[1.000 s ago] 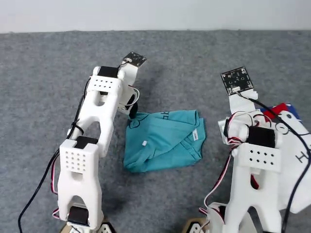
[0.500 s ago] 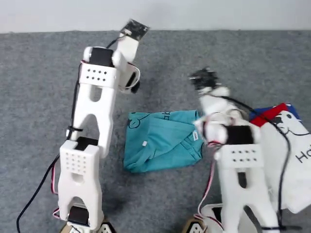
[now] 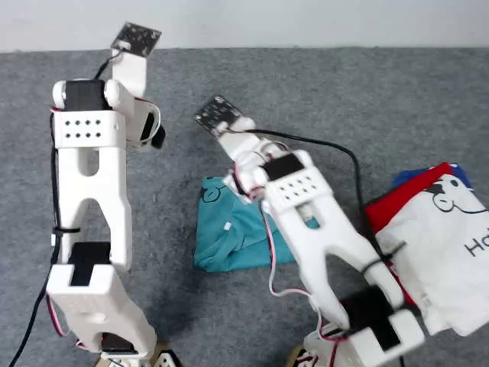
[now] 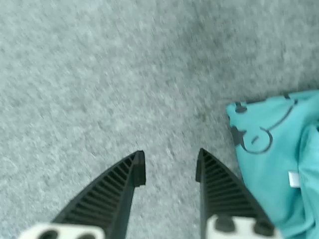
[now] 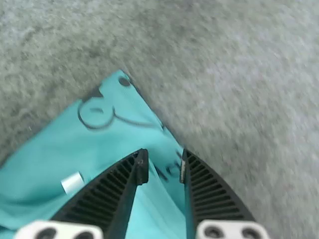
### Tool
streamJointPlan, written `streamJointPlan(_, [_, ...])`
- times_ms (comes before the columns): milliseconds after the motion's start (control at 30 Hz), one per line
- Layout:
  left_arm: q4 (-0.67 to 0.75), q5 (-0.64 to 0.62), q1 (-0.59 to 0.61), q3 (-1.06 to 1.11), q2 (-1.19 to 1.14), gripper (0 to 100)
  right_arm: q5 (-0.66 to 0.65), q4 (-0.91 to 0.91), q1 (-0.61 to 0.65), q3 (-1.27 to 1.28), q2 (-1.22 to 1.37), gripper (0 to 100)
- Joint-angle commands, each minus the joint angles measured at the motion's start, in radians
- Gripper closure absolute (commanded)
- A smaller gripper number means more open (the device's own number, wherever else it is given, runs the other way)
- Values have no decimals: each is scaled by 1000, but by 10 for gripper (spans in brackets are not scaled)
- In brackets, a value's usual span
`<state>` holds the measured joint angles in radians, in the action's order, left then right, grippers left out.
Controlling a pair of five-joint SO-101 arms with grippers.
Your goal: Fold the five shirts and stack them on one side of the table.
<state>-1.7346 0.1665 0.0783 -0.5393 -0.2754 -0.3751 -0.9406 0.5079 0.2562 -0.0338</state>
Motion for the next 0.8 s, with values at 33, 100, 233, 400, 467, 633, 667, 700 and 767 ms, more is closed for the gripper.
streamJointPlan(33, [-17,-3,9,25,69,829,14,-42,48,-141,90,884])
streamJointPlan(100, [-17,-3,9,27,69,829,14,-45,68,-146,127,884])
streamJointPlan(233, [-17,-3,9,27,69,829,14,-25,76,-149,185,884])
streamJointPlan(400, [-17,-3,9,27,69,829,14,13,54,-149,232,917])
streamJointPlan(467, [-17,-3,9,27,69,829,8,30,53,-147,251,966])
streamJointPlan(633, [-17,-3,9,27,69,829,8,62,53,-147,295,988])
streamJointPlan(667, [-17,-3,9,27,69,829,8,64,51,-147,298,988])
streamJointPlan(700, [-17,-3,9,27,69,829,8,62,51,-147,300,988])
streamJointPlan(767, [-17,-3,9,27,69,829,8,58,42,-147,298,988])
